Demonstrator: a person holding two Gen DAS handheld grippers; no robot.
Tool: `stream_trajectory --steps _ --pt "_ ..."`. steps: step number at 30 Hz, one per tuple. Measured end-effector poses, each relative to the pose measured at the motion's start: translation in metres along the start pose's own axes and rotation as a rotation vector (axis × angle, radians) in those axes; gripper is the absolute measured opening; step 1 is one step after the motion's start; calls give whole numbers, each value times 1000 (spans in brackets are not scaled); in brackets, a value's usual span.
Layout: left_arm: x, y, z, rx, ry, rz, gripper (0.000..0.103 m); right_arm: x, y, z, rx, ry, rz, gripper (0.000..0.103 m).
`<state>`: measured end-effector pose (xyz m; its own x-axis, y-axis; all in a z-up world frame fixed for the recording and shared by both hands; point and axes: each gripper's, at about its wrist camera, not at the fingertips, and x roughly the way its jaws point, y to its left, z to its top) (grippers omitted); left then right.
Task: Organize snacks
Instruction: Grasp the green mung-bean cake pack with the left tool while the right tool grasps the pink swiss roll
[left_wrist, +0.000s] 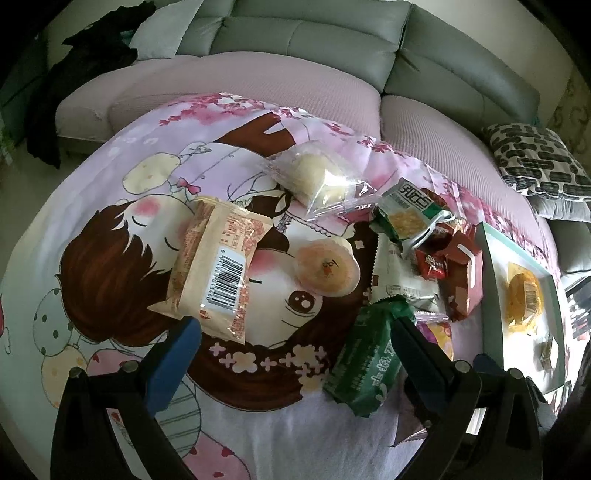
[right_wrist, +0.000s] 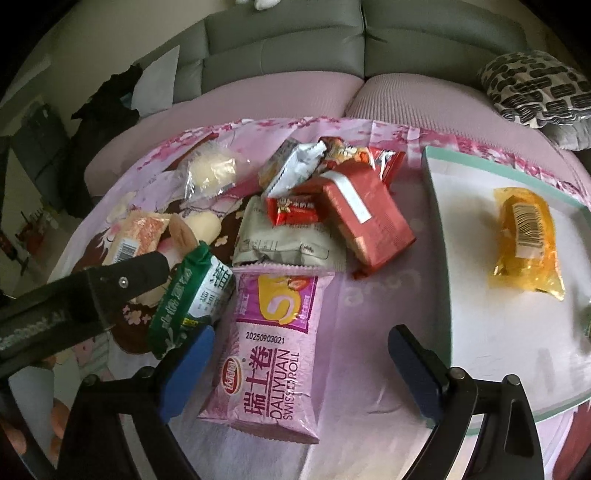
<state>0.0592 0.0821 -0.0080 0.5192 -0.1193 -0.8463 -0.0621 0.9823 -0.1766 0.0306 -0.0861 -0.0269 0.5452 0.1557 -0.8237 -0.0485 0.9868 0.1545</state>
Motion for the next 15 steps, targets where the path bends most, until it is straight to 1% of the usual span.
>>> stream_trajectory --steps 2,6,8,10,15 --pt "1 -1 0 1 3 0 102 2 0 0 4 1 1 91" --pt "2 -2 -1 3 8 -2 102 2 -2 1 19 -6 -1 87" --pt "2 -3 -1 6 8 -5 102 2 -2 1 26 -9 3 79" --pt "2 -5 -1 11 10 -9 102 1 -3 1 35 -12 14 76" --pt "2 -11 -1 26 10 -27 102 0 -5 1 48 -16 22 71"
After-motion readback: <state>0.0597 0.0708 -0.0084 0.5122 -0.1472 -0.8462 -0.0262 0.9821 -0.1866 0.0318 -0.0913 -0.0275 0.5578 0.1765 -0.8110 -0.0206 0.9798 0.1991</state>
